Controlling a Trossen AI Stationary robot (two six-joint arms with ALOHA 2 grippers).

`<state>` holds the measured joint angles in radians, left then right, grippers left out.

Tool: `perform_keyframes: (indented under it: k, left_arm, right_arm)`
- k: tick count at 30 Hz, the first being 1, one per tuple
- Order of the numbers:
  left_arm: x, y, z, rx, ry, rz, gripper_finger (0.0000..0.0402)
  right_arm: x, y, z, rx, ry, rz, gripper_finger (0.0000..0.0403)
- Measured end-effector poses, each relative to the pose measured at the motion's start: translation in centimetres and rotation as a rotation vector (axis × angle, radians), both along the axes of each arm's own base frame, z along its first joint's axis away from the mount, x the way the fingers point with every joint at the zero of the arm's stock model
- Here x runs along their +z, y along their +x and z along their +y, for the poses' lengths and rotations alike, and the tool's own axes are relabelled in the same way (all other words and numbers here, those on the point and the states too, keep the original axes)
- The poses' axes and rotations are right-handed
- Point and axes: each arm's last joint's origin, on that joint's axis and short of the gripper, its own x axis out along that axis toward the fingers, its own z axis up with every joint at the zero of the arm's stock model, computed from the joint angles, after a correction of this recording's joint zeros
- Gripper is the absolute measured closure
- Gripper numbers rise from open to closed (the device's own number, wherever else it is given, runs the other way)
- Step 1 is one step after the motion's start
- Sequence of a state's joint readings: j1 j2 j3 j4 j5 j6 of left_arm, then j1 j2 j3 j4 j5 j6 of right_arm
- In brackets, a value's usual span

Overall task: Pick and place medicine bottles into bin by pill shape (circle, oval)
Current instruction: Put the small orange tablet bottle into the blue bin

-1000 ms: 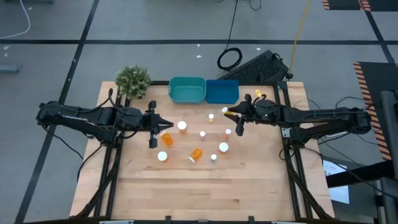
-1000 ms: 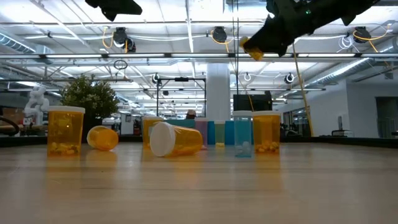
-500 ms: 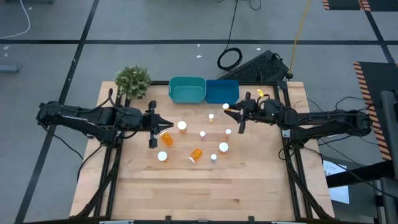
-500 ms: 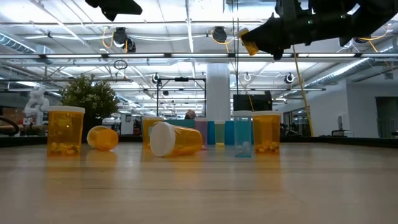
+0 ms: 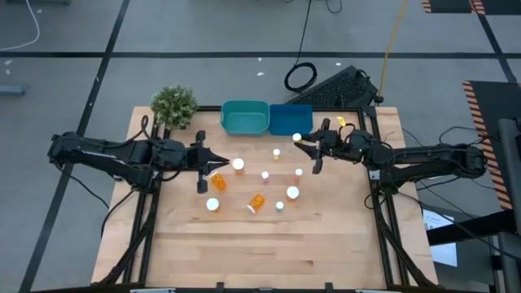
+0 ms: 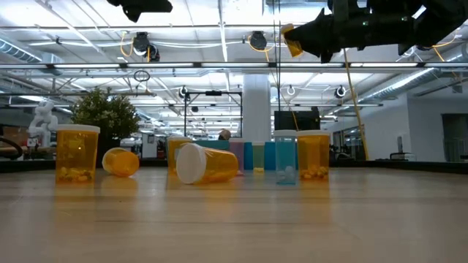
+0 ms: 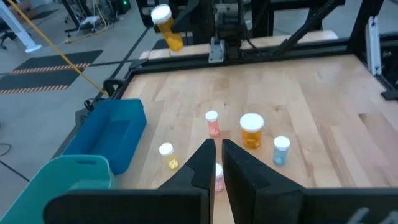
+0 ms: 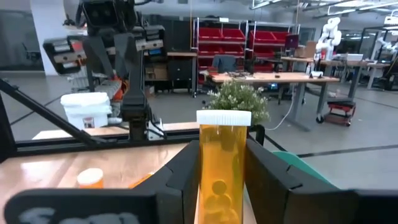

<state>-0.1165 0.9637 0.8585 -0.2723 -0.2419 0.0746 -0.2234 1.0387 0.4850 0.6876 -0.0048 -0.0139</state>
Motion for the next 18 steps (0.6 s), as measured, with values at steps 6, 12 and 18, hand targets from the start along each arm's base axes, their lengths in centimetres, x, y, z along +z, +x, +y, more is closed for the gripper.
perform_keyframes:
  k: [6,12,18]
  left_arm:
    - [-0.6,1.8,0.0,-0.002,0.031,-0.015,0.0369]
    - [-1.3,3.7,0.8,0.024,0.040,-0.035,0.0368]
    - [-1.8,5.3,1.7,-0.003,0.002,-0.079,0.0357]
  right_arm:
    - [-0.1,0.4,0.0,0.006,0.004,-0.019,0.0300]
    - [-0.1,0.9,0.0,0.069,0.030,-0.077,0.0300]
    - [-0.1,1.4,0.0,0.091,0.054,-0.130,0.0300]
